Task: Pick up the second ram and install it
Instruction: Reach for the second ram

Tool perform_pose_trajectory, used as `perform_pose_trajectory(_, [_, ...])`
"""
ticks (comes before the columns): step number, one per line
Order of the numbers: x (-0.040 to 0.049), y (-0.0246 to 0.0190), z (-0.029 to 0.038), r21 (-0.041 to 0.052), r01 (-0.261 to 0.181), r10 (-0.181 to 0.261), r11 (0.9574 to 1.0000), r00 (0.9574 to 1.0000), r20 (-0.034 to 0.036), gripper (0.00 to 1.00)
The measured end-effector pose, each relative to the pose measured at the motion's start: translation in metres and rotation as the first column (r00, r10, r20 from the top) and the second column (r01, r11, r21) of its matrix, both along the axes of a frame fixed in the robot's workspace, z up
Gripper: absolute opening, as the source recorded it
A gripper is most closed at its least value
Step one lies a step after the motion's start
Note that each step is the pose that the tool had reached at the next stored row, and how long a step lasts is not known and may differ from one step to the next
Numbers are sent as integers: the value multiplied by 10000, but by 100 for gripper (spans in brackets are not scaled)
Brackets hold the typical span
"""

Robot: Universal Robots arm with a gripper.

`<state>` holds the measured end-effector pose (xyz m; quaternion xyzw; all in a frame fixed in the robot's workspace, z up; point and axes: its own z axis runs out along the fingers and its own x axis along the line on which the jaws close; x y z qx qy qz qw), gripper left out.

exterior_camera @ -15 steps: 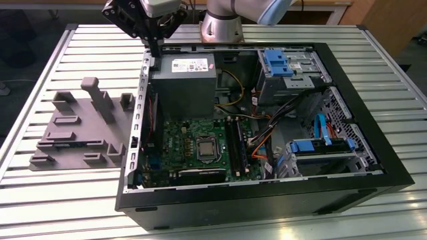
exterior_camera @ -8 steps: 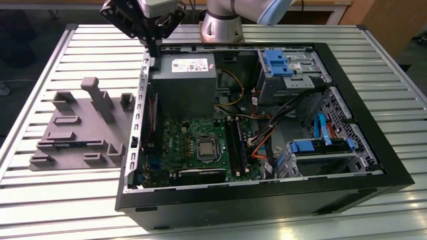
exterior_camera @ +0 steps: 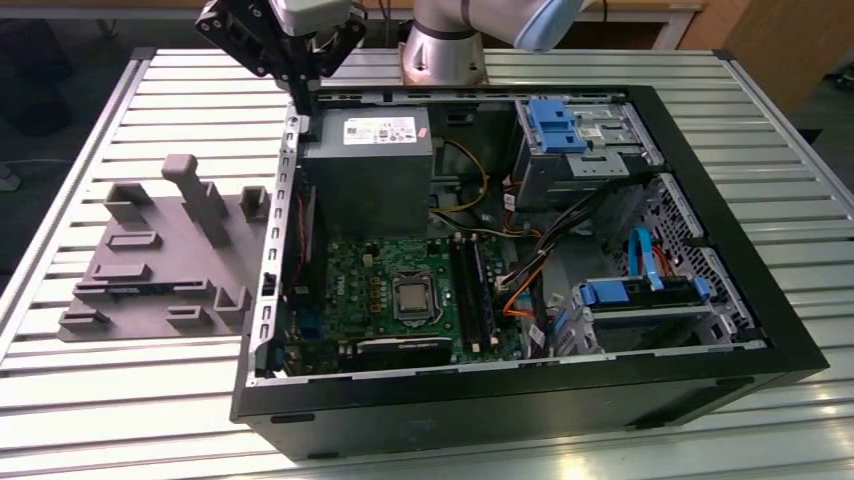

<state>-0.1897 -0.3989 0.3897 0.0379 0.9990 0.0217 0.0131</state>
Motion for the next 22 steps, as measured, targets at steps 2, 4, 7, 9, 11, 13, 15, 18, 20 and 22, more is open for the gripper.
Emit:
perform_pose_trajectory(2, [-8,0,-1,0,0,0,10000,10000,0,11])
perform_pose_trajectory(4, [-16,0,-1,0,0,0,10000,10000,0,11])
perform_pose_trajectory(7, [-27,0,-2,0,0,0,10000,10000,0,11])
perform_pose_trajectory(9, [-35,0,-2,0,0,0,10000,10000,0,11])
perform_pose_trajectory(11, [-44,0,-3,0,0,0,10000,10000,0,11])
perform_pose_trajectory(13, [-53,0,-3,0,0,0,10000,10000,0,11])
perform_pose_trajectory(15, [-61,0,-4,1,0,0,10000,10000,1,11])
perform_pose_trajectory(18, [-73,0,-5,0,0,0,10000,10000,0,11])
perform_pose_trajectory(20, [-81,0,-5,1,0,0,10000,10000,0,11])
perform_pose_trajectory(22, [-90,0,-6,0,0,0,10000,10000,0,11])
